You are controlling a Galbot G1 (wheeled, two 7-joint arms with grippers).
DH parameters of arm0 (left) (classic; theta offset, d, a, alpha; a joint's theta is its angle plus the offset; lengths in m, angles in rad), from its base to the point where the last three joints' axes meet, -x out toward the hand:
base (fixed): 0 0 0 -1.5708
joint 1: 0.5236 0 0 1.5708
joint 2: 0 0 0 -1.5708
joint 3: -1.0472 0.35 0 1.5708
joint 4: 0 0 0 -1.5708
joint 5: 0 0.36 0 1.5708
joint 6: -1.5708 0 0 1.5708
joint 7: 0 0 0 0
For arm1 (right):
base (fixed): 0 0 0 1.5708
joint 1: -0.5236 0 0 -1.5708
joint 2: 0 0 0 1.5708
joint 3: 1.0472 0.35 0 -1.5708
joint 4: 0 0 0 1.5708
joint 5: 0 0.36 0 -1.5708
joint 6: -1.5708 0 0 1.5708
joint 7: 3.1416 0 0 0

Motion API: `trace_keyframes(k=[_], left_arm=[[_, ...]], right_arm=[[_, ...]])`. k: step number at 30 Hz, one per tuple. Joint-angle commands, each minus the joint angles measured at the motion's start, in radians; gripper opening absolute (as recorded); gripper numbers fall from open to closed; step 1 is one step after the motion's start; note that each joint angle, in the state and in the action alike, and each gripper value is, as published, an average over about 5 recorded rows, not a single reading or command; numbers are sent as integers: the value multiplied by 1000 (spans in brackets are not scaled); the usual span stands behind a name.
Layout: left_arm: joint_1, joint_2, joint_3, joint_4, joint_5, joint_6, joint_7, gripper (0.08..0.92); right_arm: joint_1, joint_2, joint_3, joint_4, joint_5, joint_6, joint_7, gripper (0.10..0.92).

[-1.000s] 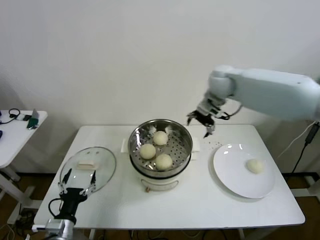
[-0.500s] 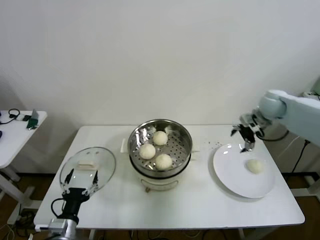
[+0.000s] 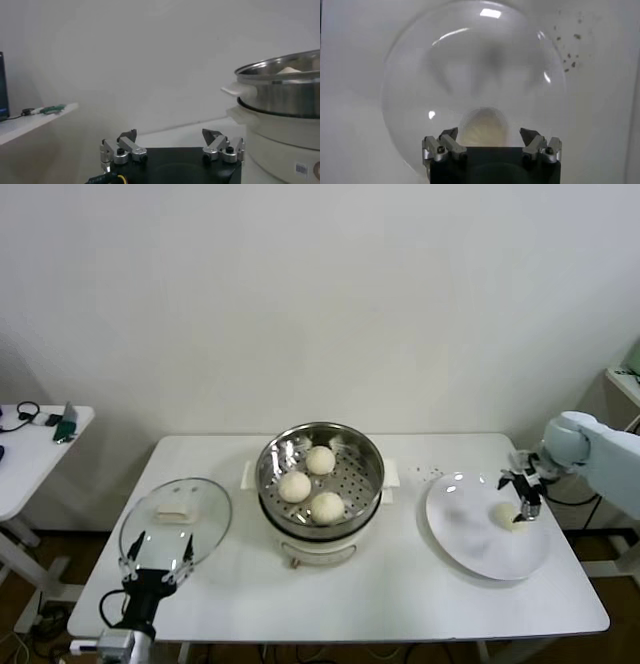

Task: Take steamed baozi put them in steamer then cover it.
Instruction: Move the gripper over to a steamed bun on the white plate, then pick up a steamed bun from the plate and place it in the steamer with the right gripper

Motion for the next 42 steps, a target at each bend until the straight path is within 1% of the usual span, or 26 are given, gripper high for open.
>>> trace_keyframes(k=[1, 11, 30, 38, 42], left_arm=[[0, -3, -1, 9, 7, 3, -1, 823], [-3, -7, 3, 15, 17, 5, -2, 823], [1, -13, 6, 18, 23, 4, -2, 823], [2, -13, 6, 15, 25, 4, -3, 823], [4, -13, 5, 14, 25, 3, -3, 823]], right_arm=[[-150, 62, 163, -172, -106, 36, -14, 823], [-143, 133, 194, -268, -140, 65, -33, 823], [-159, 175, 245, -328, -187, 92, -63, 819], [-158, 187, 264, -342, -185, 98, -68, 734], [-150, 184, 261, -336, -163, 96, -69, 715]])
